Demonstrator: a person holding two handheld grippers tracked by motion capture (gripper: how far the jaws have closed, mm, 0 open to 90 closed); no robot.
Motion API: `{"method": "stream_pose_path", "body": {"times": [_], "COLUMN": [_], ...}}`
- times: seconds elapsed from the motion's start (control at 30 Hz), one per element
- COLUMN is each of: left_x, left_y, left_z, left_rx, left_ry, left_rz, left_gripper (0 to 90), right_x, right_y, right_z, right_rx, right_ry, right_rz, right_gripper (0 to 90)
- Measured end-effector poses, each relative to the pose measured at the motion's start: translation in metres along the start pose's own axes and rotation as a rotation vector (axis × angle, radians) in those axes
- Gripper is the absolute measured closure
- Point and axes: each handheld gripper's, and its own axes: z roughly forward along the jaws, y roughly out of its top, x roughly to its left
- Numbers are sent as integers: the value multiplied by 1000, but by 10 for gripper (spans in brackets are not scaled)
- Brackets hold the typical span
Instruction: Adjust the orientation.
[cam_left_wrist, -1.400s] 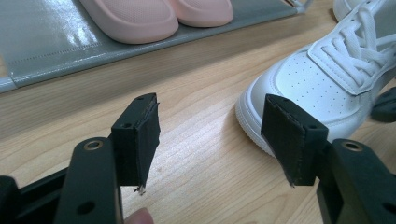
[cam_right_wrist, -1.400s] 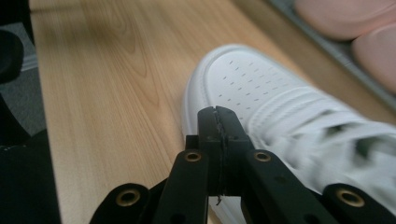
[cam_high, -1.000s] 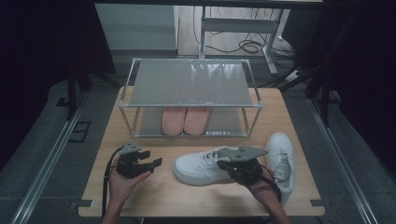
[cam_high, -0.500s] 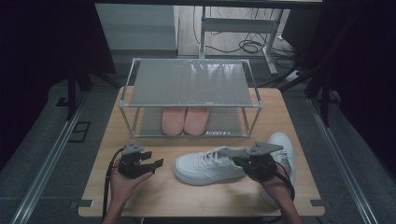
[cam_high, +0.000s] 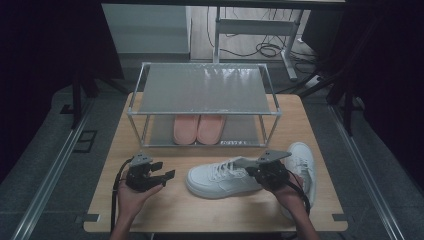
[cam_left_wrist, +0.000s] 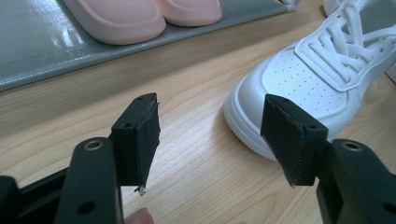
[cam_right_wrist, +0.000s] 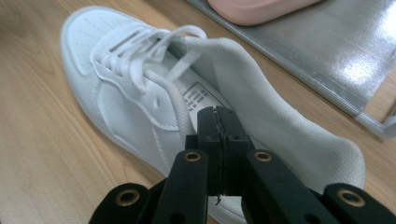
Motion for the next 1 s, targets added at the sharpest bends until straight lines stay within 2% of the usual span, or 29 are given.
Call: {"method": "stream_pose_path", "body": {"times": [0.27,0.4,0.6,1.0], "left_x": [-1,-1,0,5], "left_y": [-1,0,-1,-1], "left_z": [2,1,2,-1], "left_rx": [4,-2,5,2], "left_ry": [1,0,4,12], "left_rz": [1,3,0,-7], "left_gripper": [381,382,381,381], "right_x": [0,1,2,17], "right_y": [-3,-4,-10,-17], "right_z": [7,6,1,-7], "right_rx": [32,35,27,42], "right_ry": [-26,-20,15,16], "right_rz": [-5,-14,-2,-26], "right_gripper": [900,900,900,900]}}
